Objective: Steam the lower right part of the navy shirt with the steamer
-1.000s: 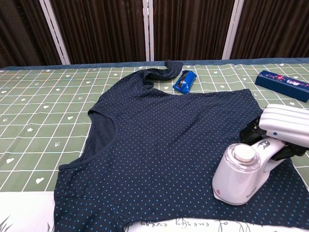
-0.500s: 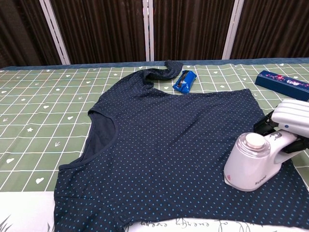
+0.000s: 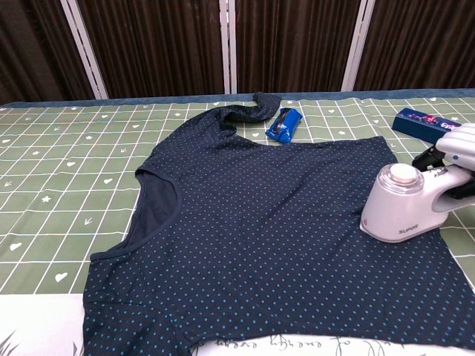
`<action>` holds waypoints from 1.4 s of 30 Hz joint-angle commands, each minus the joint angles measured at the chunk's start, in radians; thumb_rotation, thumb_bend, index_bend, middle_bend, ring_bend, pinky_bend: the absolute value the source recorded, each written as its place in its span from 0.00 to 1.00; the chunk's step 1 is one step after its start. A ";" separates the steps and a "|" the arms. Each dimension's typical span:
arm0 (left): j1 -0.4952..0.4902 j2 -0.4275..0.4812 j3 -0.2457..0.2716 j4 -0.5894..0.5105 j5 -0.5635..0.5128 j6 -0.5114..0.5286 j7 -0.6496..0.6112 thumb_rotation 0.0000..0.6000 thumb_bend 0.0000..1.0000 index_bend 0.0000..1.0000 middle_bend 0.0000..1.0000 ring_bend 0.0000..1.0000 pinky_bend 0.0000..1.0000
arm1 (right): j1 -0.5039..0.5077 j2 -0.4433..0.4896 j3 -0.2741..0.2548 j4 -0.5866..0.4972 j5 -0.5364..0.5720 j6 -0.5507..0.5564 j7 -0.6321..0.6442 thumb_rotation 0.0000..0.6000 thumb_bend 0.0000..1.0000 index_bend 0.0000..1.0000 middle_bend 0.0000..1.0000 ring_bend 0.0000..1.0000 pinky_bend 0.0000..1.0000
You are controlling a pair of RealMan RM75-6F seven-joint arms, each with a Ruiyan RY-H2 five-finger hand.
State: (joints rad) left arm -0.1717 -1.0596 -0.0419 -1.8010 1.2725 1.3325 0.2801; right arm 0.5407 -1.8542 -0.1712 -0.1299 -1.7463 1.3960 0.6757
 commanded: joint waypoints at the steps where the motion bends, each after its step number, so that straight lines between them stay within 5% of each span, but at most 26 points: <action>1: 0.000 0.001 0.000 -0.001 0.001 0.000 -0.003 1.00 0.00 0.00 0.00 0.00 0.00 | 0.002 0.001 0.000 -0.002 -0.001 0.000 0.000 1.00 0.86 0.80 0.67 0.67 0.92; 31: 0.000 0.003 0.001 -0.002 0.004 0.001 -0.006 1.00 0.00 0.00 0.00 0.00 0.00 | -0.018 -0.014 -0.149 -0.061 -0.166 0.238 0.014 1.00 0.86 0.80 0.67 0.67 0.92; 36: 0.000 0.004 0.000 -0.001 0.004 0.001 -0.007 1.00 0.00 0.00 0.00 0.00 0.00 | -0.012 -0.013 -0.131 -0.061 -0.152 0.262 0.013 1.00 0.86 0.80 0.67 0.67 0.92; 42: 0.000 0.004 0.000 -0.001 0.003 0.000 -0.007 1.00 0.00 0.00 0.00 0.00 0.00 | 0.011 0.006 -0.041 -0.053 -0.066 0.262 0.023 1.00 0.86 0.80 0.67 0.67 0.92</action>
State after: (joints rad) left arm -0.1716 -1.0560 -0.0419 -1.8017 1.2754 1.3324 0.2727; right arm 0.5412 -1.8582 -0.2422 -0.1891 -1.8418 1.6644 0.6960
